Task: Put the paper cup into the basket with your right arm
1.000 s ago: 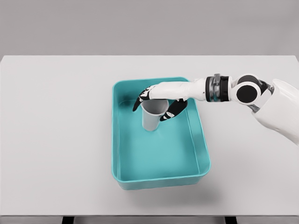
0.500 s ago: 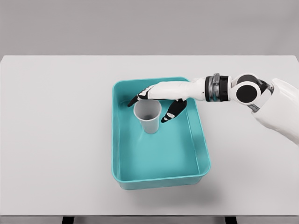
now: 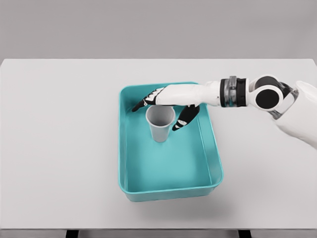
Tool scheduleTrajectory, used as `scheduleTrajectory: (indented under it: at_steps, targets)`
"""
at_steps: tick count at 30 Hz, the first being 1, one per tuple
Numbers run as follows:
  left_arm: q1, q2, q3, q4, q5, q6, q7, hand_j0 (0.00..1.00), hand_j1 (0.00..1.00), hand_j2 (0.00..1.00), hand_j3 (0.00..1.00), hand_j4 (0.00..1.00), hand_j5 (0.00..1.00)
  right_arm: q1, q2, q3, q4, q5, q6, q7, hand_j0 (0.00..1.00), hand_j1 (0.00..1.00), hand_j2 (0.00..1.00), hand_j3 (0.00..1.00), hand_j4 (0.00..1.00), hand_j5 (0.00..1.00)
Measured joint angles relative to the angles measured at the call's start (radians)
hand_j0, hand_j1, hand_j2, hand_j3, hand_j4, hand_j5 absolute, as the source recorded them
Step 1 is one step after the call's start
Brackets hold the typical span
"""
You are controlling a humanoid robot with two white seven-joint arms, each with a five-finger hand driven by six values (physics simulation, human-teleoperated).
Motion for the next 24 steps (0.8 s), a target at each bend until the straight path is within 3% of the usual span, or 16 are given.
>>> scheduleTrajectory:
  at_steps: [9, 13, 15, 17, 18, 21, 24]
  targets:
    - [0.0, 0.0, 0.0, 0.0, 0.0, 0.0, 0.0, 1.0, 1.0, 1.0, 1.0, 1.0, 1.0, 0.015, -0.139, -0.132, -0.145, -0.046, -0.006, 0.0, 0.98, 0.98, 0.98, 0.98, 0.98, 0.98]
    - [0.0, 0.0, 0.0, 0.0, 0.0, -0.001, 0.0, 1.0, 1.0, 1.0, 1.0, 1.0, 1.0, 0.044, -0.218, -0.207, -0.168, -0.117, -0.073, 0.0, 0.98, 0.98, 0.98, 0.98, 0.98, 0.98]
    - [0.0, 0.0, 0.0, 0.0, 0.0, 0.0, 0.0, 1.0, 1.0, 1.0, 1.0, 1.0, 1.0, 0.152, -0.243, -0.252, -0.172, -0.129, -0.123, 0.0, 0.98, 0.98, 0.98, 0.98, 0.98, 0.98]
    - [0.0, 0.0, 0.0, 0.0, 0.0, 0.0, 0.0, 1.0, 1.0, 1.0, 1.0, 1.0, 1.0, 0.292, -0.263, -0.342, -0.174, -0.138, -0.188, 0.0, 0.98, 0.98, 0.98, 0.98, 0.98, 0.98]
    - [0.0, 0.0, 0.0, 0.0, 0.0, 0.0, 0.0, 1.0, 1.0, 1.0, 1.0, 1.0, 1.0, 0.33, -0.279, -0.392, -0.175, -0.139, -0.222, 0.001, 0.98, 0.98, 0.98, 0.98, 0.98, 0.98]
    - [0.0, 0.0, 0.0, 0.0, 0.0, 0.0, 0.0, 1.0, 1.0, 1.0, 1.0, 1.0, 1.0, 0.364, -0.312, -0.488, -0.176, -0.147, -0.277, 0.0, 0.98, 0.98, 0.98, 0.98, 0.98, 0.98]
    - [0.0, 0.0, 0.0, 0.0, 0.0, 0.0, 0.0, 1.0, 1.0, 1.0, 1.0, 1.0, 1.0, 0.379, -0.321, -0.525, -0.176, -0.153, -0.297, 0.0, 0.98, 0.98, 0.98, 0.98, 0.98, 0.98]
